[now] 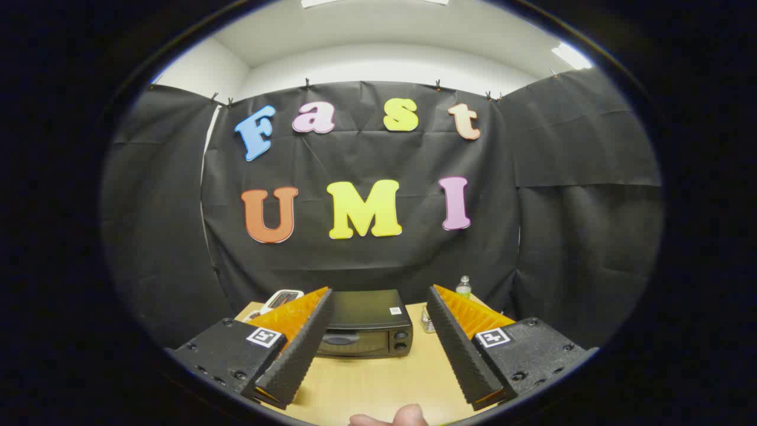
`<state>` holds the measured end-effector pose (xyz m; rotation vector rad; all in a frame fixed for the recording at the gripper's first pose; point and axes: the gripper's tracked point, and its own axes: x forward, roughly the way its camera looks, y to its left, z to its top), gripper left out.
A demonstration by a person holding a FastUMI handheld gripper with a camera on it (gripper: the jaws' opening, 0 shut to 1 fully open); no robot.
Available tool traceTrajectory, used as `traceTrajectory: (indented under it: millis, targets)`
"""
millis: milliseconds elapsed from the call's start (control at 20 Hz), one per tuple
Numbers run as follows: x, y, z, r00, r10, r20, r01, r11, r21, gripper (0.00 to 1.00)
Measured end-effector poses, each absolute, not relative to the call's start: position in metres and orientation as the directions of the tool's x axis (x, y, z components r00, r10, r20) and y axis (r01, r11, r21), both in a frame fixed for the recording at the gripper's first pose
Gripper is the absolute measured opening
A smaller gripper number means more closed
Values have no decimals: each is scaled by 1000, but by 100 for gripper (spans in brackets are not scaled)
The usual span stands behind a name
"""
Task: Open the toaster oven, put the food inside, and close the toaster oven door.
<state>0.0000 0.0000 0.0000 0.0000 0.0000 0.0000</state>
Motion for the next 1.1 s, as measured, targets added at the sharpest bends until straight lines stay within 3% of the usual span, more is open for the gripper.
traceTrajectory:
  millis: [1100]
  targets:
    - [27, 2, -11, 999, 16, -44, -14, 998, 53, 100]
